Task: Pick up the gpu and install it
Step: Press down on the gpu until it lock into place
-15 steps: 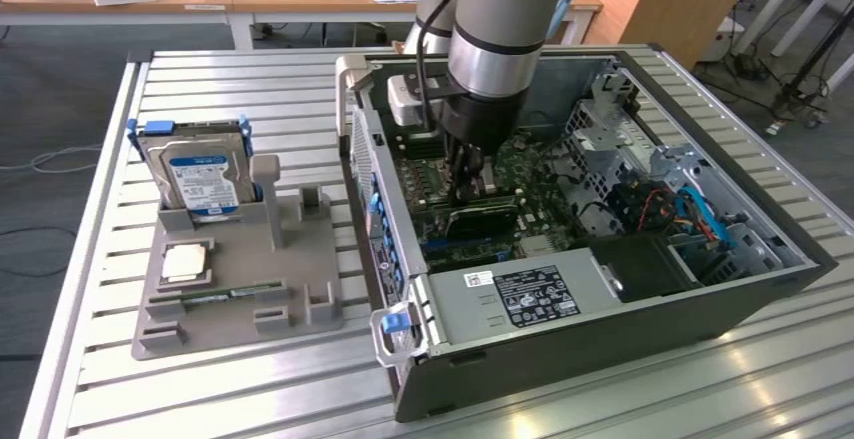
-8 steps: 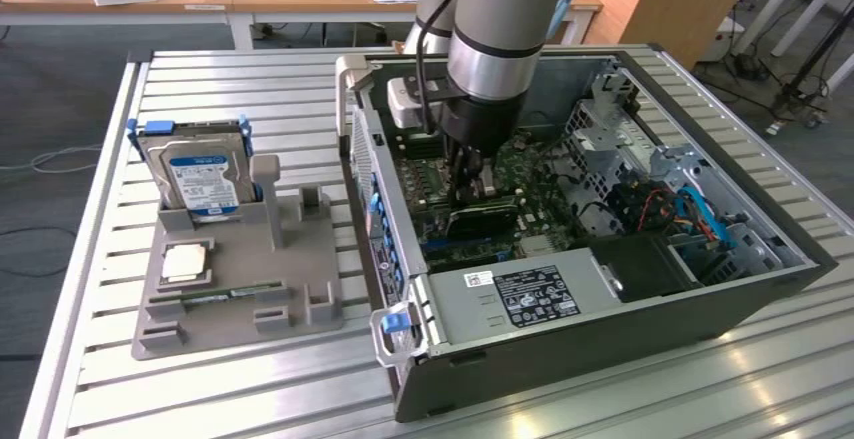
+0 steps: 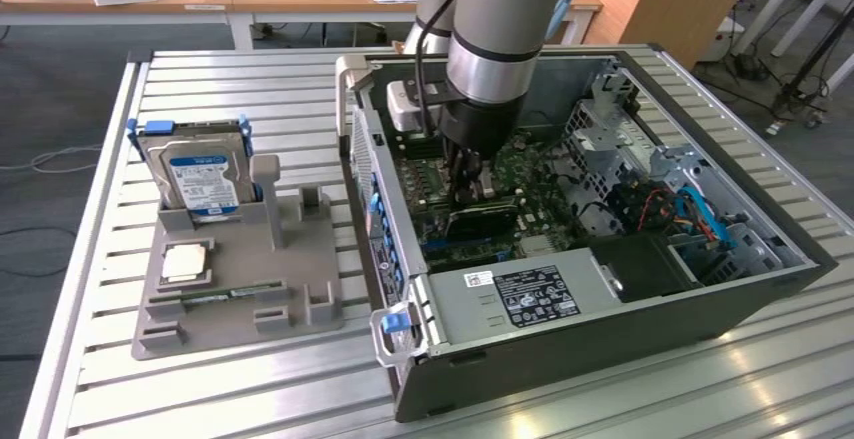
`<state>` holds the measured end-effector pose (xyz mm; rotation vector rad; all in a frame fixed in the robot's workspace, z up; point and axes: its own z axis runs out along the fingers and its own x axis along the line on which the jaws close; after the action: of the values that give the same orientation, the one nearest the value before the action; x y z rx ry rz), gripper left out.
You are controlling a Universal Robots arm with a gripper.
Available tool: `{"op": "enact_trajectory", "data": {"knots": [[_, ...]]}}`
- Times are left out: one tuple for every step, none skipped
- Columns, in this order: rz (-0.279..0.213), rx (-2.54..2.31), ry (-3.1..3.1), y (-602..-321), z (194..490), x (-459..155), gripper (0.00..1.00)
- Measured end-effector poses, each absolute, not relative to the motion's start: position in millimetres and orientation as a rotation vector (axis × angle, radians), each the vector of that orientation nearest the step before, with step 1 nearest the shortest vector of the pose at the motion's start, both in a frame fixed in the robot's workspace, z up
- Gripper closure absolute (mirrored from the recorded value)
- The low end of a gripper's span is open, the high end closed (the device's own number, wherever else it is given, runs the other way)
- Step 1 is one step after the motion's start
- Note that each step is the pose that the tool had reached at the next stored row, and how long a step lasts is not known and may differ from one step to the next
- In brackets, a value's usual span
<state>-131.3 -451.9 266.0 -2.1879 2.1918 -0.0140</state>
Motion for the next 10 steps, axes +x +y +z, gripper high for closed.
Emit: {"op": "enact_trajectory", "data": {"knots": [[-0.014,-2.189,2.193,-452,270,-131,0.89],[-0.015,-2.189,2.193,-452,274,-131,0.89],[-0.014,-2.189,2.193,-452,277,-131,0.89],[-0.015,-2.189,2.193,-452,280,-131,0.89],[-0.015,-2.190,2.193,-452,283,-131,0.89],[-0.015,-2.189,2.193,-452,286,-131,0.89],[-0.015,-2.189,2.193,-452,287,-131,0.89],[-0.014,-2.189,2.193,-452,287,-131,0.89],[-0.014,-2.189,2.193,-452,287,-131,0.89],[-0.015,-2.189,2.193,-452,287,-131,0.89]]}}
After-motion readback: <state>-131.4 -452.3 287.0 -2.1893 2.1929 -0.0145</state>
